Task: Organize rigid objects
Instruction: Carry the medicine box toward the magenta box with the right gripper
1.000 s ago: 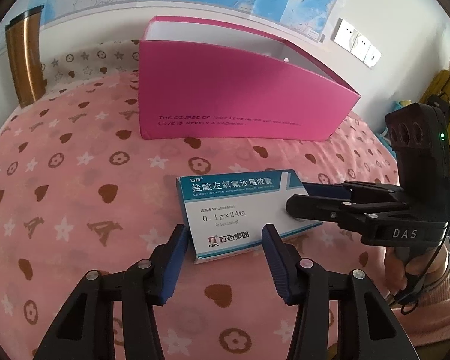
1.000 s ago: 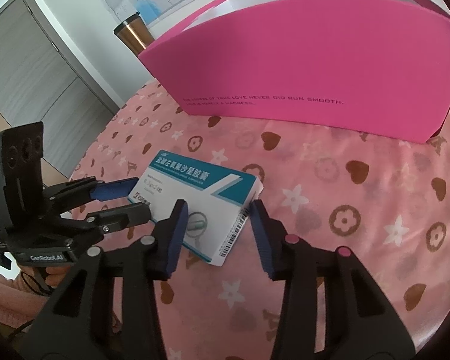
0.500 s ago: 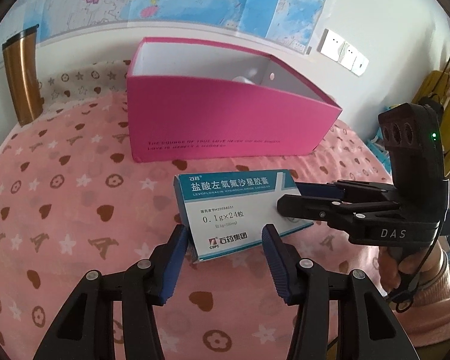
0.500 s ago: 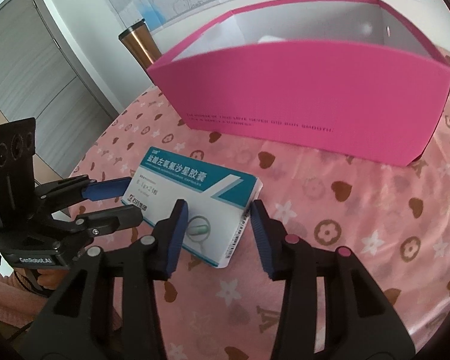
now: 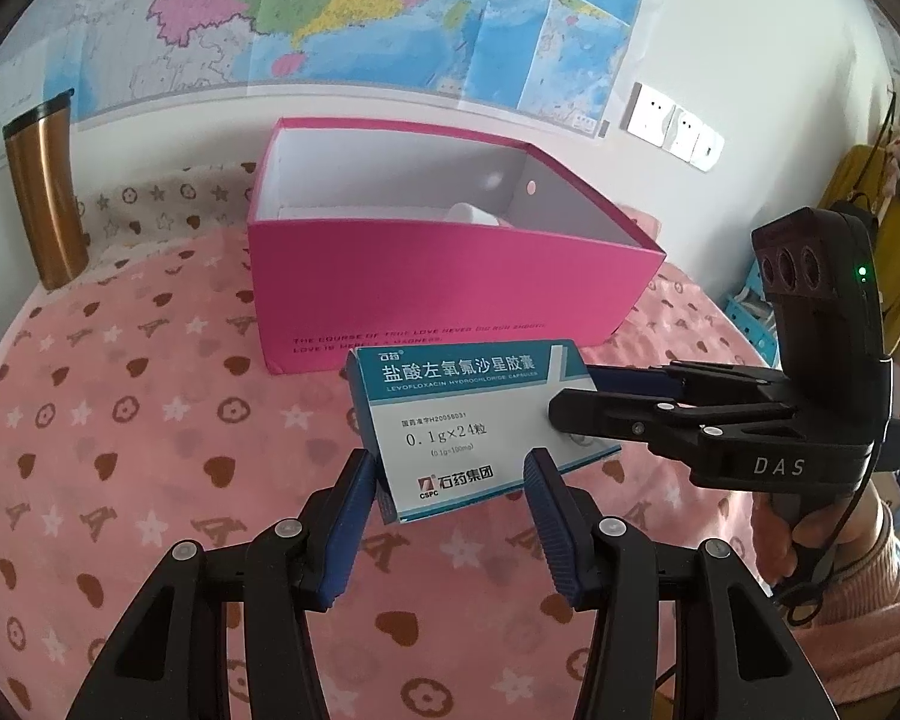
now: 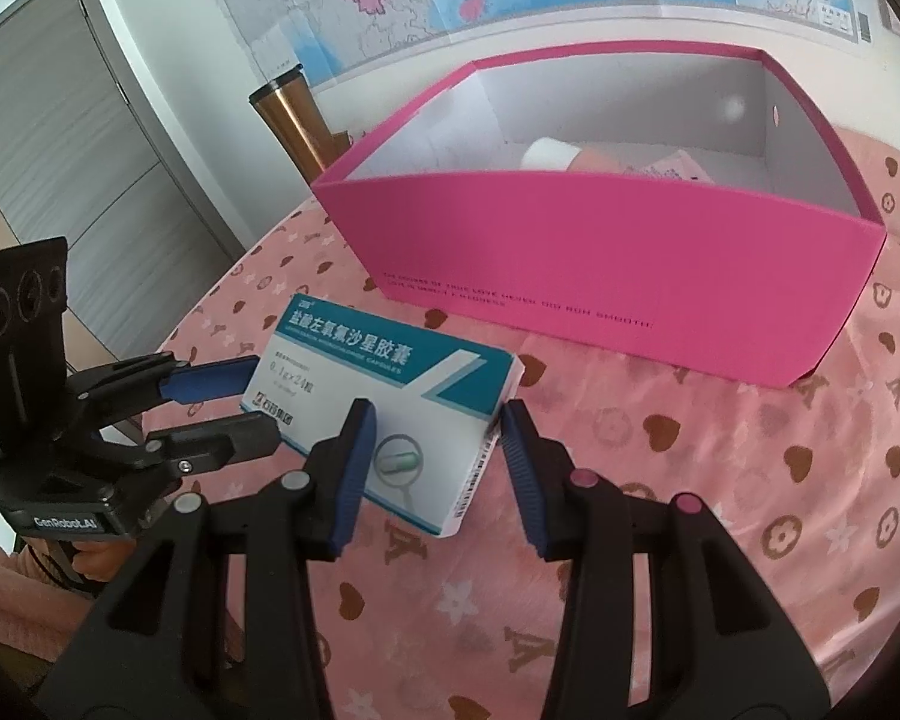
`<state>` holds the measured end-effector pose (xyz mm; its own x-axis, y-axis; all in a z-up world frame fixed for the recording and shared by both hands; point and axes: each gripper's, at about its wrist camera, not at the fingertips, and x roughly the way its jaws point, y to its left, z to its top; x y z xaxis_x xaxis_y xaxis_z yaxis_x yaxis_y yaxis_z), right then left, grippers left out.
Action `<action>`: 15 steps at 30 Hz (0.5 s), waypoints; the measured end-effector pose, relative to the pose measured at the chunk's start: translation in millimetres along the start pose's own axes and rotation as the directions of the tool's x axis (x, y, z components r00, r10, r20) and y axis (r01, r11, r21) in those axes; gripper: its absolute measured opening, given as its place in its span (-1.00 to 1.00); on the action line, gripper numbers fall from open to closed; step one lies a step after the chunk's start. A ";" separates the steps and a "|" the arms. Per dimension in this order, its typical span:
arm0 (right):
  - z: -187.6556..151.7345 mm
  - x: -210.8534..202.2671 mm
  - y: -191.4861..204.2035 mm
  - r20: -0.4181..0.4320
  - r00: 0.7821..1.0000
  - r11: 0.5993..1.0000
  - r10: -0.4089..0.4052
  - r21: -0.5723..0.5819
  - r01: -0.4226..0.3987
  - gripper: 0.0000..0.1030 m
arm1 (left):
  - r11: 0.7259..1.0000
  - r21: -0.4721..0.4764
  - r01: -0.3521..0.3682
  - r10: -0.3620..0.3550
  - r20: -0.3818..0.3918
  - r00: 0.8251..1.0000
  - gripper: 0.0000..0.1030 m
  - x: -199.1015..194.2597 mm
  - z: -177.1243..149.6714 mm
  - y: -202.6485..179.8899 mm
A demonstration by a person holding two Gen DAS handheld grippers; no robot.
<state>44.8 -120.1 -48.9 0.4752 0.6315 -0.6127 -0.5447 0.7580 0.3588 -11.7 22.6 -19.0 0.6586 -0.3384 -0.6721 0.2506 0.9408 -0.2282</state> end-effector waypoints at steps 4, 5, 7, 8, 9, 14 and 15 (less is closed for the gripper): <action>1.2 -2.8 1.4 0.007 1.000 1.000 -0.003 -0.005 0.003 -0.10 | 1.000 0.006 -0.001 0.001 0.010 1.000 0.00 -2.0 2.3 -0.9; 1.8 -3.0 1.9 0.008 1.000 1.000 -0.004 -0.006 0.004 -0.10 | 1.000 0.006 -0.001 0.001 0.013 1.000 0.00 -2.6 2.9 -0.9; 2.8 -3.9 2.5 0.012 1.000 1.000 -0.003 -0.007 0.003 -0.10 | 1.000 0.009 -0.002 0.002 0.017 1.000 0.00 -3.6 3.9 -1.1; 3.5 -4.1 2.7 0.013 1.000 1.000 -0.003 -0.009 0.003 -0.10 | 1.000 0.010 -0.002 0.002 0.019 1.000 0.00 -3.7 4.4 -0.9; 4.1 -4.6 3.1 0.015 1.000 1.000 -0.004 -0.011 0.004 -0.10 | 1.000 0.011 -0.003 0.002 0.021 1.000 0.00 -4.0 4.8 -0.9; 6.1 -5.7 3.7 0.022 1.000 1.000 -0.005 -0.015 0.005 -0.10 | 1.000 0.015 -0.003 0.003 0.027 1.000 0.00 -5.4 6.7 -0.3; 7.2 -5.2 4.5 0.024 1.000 1.000 -0.007 -0.018 0.008 -0.10 | 1.000 0.015 -0.004 0.004 0.028 1.000 0.00 -5.4 7.0 -0.3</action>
<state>44.9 -118.8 -39.0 0.4954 0.6297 -0.5983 -0.5531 0.7598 0.3417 -10.3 24.0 -10.4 0.6793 -0.3350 -0.6530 0.2583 0.9419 -0.2146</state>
